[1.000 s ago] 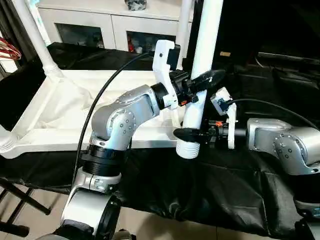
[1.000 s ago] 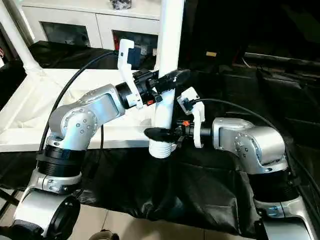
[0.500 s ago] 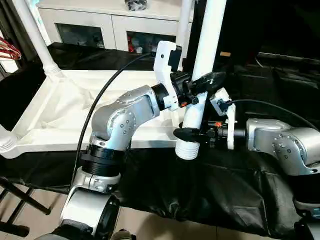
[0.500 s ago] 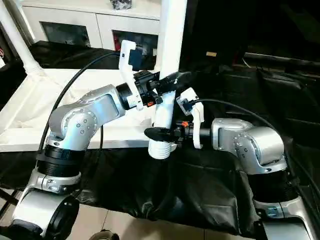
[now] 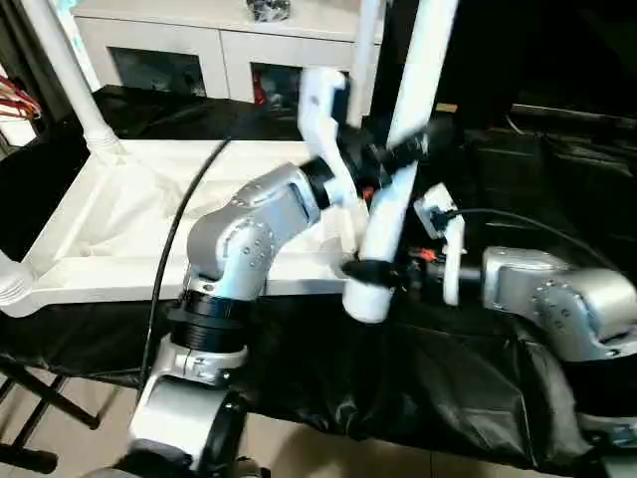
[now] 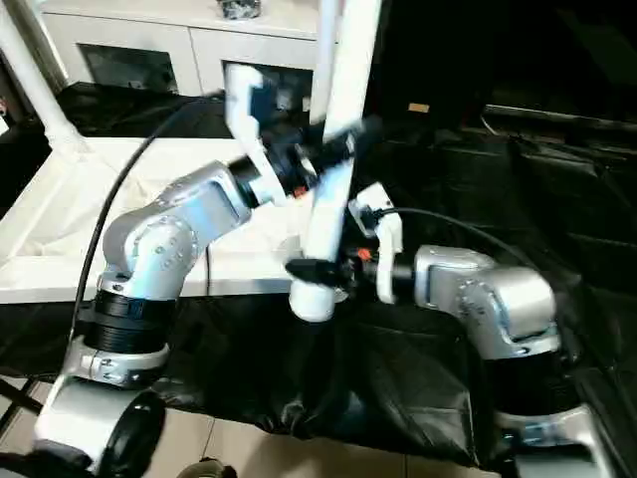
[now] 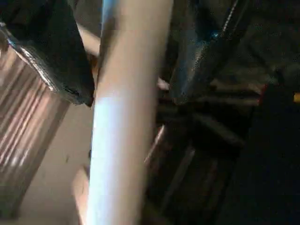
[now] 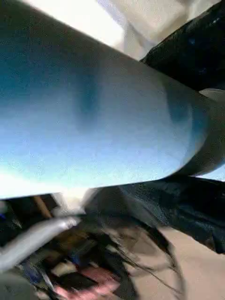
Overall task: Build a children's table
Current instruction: Pick table leg, then insert table leg to table base
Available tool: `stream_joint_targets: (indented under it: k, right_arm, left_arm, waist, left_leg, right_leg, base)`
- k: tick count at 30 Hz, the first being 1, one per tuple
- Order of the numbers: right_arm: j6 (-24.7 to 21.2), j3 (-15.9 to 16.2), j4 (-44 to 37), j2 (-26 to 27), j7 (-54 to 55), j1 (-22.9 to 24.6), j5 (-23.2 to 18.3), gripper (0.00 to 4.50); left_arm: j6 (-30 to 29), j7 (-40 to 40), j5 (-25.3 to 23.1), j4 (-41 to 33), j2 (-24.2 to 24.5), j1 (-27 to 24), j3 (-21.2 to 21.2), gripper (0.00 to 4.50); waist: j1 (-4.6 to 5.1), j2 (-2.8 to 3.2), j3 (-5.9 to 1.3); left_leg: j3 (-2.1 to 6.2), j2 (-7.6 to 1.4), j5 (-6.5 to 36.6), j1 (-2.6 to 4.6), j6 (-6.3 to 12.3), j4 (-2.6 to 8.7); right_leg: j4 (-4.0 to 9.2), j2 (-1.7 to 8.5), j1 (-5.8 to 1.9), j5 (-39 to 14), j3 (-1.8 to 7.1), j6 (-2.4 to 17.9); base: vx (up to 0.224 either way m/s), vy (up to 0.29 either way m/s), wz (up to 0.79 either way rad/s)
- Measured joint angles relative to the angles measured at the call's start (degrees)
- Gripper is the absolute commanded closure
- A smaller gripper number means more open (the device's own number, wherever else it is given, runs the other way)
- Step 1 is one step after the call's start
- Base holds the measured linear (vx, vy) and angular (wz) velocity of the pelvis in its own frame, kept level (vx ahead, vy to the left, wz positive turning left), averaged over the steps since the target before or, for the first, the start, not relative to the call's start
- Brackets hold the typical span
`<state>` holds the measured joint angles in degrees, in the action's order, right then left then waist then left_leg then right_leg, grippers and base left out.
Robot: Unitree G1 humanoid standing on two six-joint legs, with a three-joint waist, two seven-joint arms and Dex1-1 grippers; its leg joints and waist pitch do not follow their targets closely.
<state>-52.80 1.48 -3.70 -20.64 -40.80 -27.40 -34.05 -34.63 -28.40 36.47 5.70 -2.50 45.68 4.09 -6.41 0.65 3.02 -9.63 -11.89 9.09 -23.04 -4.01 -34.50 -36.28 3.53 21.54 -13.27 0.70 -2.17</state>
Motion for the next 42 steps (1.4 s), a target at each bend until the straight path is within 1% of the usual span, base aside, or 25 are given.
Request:
stream_joint_targets:
  k: [2,3,5,6,8,10,12,15,18,20,22,24,26,27,28,31,33,34,36,38,41,42]
  right_arm:
    - [1.95,-2.13,1.29,1.81,3.46,-0.03,0.51,2.59]
    - [3.57,-3.30,2.47,2.26,5.71,-0.01,1.40,2.59]
    - [5.03,-4.78,3.97,1.87,7.81,0.16,2.82,2.59]
    - [6.32,-5.47,4.45,1.64,8.96,0.61,3.93,2.59]
    - [8.00,-5.54,4.75,1.19,10.32,1.26,5.68,2.59]
    - [10.08,-5.45,4.78,0.68,11.31,2.66,7.89,2.59]
    - [11.50,-5.46,5.02,0.59,12.14,3.65,9.41,2.59]
    - [12.49,-5.43,5.05,0.66,12.87,4.04,9.96,2.59]
    - [13.10,-4.86,5.06,0.82,13.40,4.80,10.36,2.59]
    - [13.15,-4.30,5.05,1.08,13.61,4.95,11.16,2.59]
    - [13.27,-3.90,5.00,1.47,13.65,5.06,11.38,2.59]
    - [13.45,-3.56,4.95,1.61,13.76,5.17,11.50,2.59]
    - [13.54,-3.33,4.92,1.64,13.92,5.28,11.71,2.59]
    - [13.56,-3.31,4.92,1.65,13.98,5.33,11.92,2.59]
    - [13.59,-3.30,4.91,1.64,14.03,5.35,12.00,2.59]
    - [13.66,-3.21,4.66,1.66,14.05,5.63,12.14,2.59]
    - [13.66,-3.16,4.08,1.65,14.03,6.25,12.25,2.59]
    - [13.66,-3.16,4.06,1.65,14.03,6.42,12.31,2.59]
    - [13.66,-3.16,4.06,1.62,14.03,6.63,12.40,2.59]
    - [13.66,-3.16,4.06,1.56,14.03,6.65,12.42,2.59]
    - [13.66,-3.16,4.02,1.46,14.02,6.67,12.42,2.59]
    - [13.66,-3.16,4.01,1.43,14.02,6.67,12.42,2.59]
  left_arm:
    - [1.48,-0.09,-0.54,0.03,1.83,-0.21,0.03,1.50]
    - [2.42,-0.92,-2.05,0.06,4.31,-0.79,-0.64,1.50]
    - [3.30,-1.82,-4.00,0.30,6.79,-2.39,-0.71,1.50]
    - [4.44,-3.37,-6.67,1.01,9.53,-3.34,-2.36,1.50]
    - [5.34,-6.20,-10.44,2.69,13.93,-4.69,-5.77,1.50]
    - [7.95,-10.35,-15.30,5.86,18.26,-6.19,-11.02,1.50]
    - [10.78,-13.41,-19.46,9.21,20.76,-7.92,-15.20,1.50]
    - [15.60,-19.07,-23.73,14.08,23.09,-8.06,-20.85,1.50]
    - [19.22,-24.95,-26.86,20.58,24.20,-6.67,-24.44,1.50]
    - [21.61,-26.36,-29.21,25.32,24.29,-5.16,-25.97,1.50]
    - [24.08,-26.52,-31.26,29.33,24.27,-3.70,-26.83,1.86]
    - [26.63,-26.80,-32.99,33.06,24.24,-2.01,-27.61,1.86]
    - [28.20,-27.61,-33.70,35.05,24.13,-1.05,-27.73,1.88]
    - [28.92,-27.91,-34.00,35.93,24.09,-0.54,-28.02,2.11]
    - [30.06,-28.67,-34.48,37.51,24.07,0.28,-28.63,2.22]
    - [32.77,-31.11,-36.15,43.06,23.41,2.66,-29.53,2.26]
    - [33.78,-33.32,-36.58,45.93,23.13,3.66,-29.69,2.57]
    - [33.95,-34.24,-36.71,46.64,23.04,3.93,-29.71,2.68]
    - [34.50,-35.69,-36.74,47.48,22.80,4.12,-29.69,2.74]
    - [34.99,-36.28,-36.81,48.69,22.36,4.52,-29.69,3.04]
    - [36.17,-36.30,-37.54,51.33,21.95,5.48,-29.64,3.23]
    - [36.60,-36.40,-37.84,52.35,21.77,5.92,-29.44,3.35]
  waist:
    - [0.10,0.01,-0.01]
    - [0.15,0.06,-0.04]
    - [0.20,0.07,-0.04]
    - [0.25,0.06,-0.04]
    - [0.19,0.11,-0.04]
    - [0.01,0.10,-0.04]
    - [0.13,0.12,-0.03]
    - [0.25,0.13,-0.04]
    - [0.49,0.16,-0.02]
    - [0.74,0.18,-0.01]
    - [1.12,0.19,-0.02]
    - [1.30,0.22,-0.02]
    - [1.32,0.24,-0.03]
    - [1.32,0.24,-0.03]
    - [1.30,0.34,-0.03]
    - [1.29,0.62,-0.09]
    - [1.27,0.80,-0.13]
    - [1.28,0.83,-0.14]
    - [1.29,0.91,-0.12]
    - [1.29,0.95,-0.12]
    - [1.29,0.99,-0.13]
    - [1.28,1.00,-0.13]
  left_leg:
    - [0.00,0.00,-0.04,0.01,-0.06,0.01]
    - [0.00,0.00,-0.04,0.03,-0.08,0.01]
    - [0.01,0.00,-0.08,0.03,-0.14,0.04]
    - [0.01,0.00,-0.10,0.02,-0.18,0.06]
    - [0.02,0.01,-0.11,0.01,-0.20,0.10]
    - [0.03,0.00,-0.12,0.00,-0.21,0.12]
    - [0.01,0.01,-0.12,-0.06,-0.22,0.12]
    - [0.01,0.01,-0.15,-0.10,-0.26,0.14]
    - [0.01,0.01,-0.16,-0.07,-0.29,0.16]
    - [0.01,0.01,-0.17,-0.07,-0.30,0.17]
    - [0.01,0.00,-0.18,-0.07,-0.32,0.17]
    - [0.01,0.01,-0.18,-0.07,-0.32,0.17]
    - [0.01,0.00,-0.19,-0.06,-0.32,0.17]
    - [0.01,0.01,-0.19,-0.06,-0.32,0.17]
    - [0.02,0.01,-0.19,-0.07,-0.33,0.17]
    - [0.01,0.02,-0.19,-0.06,-0.33,0.17]
    - [0.01,0.01,-0.19,-0.06,-0.33,0.17]
    - [0.01,0.01,-0.19,-0.06,-0.33,0.17]
    - [0.01,0.00,-0.19,-0.06,-0.32,0.17]
    - [0.01,0.00,-0.19,-0.06,-0.32,0.17]
    - [0.01,0.00,-0.19,-0.06,-0.32,0.17]
    - [0.01,0.00,-0.19,-0.05,-0.32,0.17]
  right_leg:
    - [0.00,-0.01,0.01,0.03,-0.01,0.02]
    - [-0.01,-0.01,0.01,0.04,0.00,0.01]
    - [0.00,-0.02,0.02,0.05,-0.01,-0.01]
    - [0.01,-0.02,0.03,0.06,-0.02,-0.03]
    - [0.02,-0.02,0.06,0.07,-0.02,-0.04]
    - [0.05,-0.02,0.06,0.07,-0.02,-0.05]
    - [0.05,-0.02,0.14,0.11,0.02,-0.13]
    - [0.02,-0.03,0.21,0.14,0.02,-0.17]
    - [0.00,-0.03,0.22,0.19,0.02,-0.14]
    - [0.00,-0.03,0.23,0.24,0.03,-0.14]
    - [0.00,-0.02,0.23,0.28,0.04,-0.13]
    - [0.01,-0.02,0.22,0.31,0.05,-0.10]
    - [0.01,-0.02,0.23,0.32,0.05,-0.10]
    - [0.01,-0.03,0.23,0.32,0.05,-0.10]
    - [0.01,-0.03,0.23,0.32,0.04,-0.09]
    - [0.01,-0.02,0.22,0.32,0.06,-0.08]
    - [0.02,-0.02,0.22,0.32,0.06,-0.08]
    - [0.02,-0.02,0.22,0.32,0.06,-0.08]
    - [0.02,-0.02,0.22,0.32,0.06,-0.08]
    - [0.02,-0.02,0.22,0.33,0.06,-0.06]
    - [0.02,-0.02,0.22,0.35,0.06,-0.04]
    - [0.02,-0.02,0.22,0.35,0.06,-0.03]
  base:
    - [0.000,0.000,0.00]
    - [0.000,0.000,0.00]
    - [0.000,0.000,0.00]
    - [0.000,0.000,0.00]
    - [0.000,0.000,0.00]
    - [0.000,0.000,0.00]
    - [0.000,0.000,0.00]
    - [0.000,0.000,0.00]
    - [0.000,0.000,0.00]
    - [0.000,0.000,0.00]
    - [0.000,0.000,0.00]
    - [0.000,0.000,0.00]
    - [0.000,0.000,0.00]
    - [0.000,0.000,0.00]
    - [0.000,0.000,0.00]
    - [0.000,0.000,0.00]
    - [0.000,0.000,0.00]
    - [0.000,0.000,0.00]
    - [0.000,0.000,0.00]
    - [0.000,0.000,0.00]
    - [0.000,0.000,0.00]
    - [0.000,0.000,0.00]
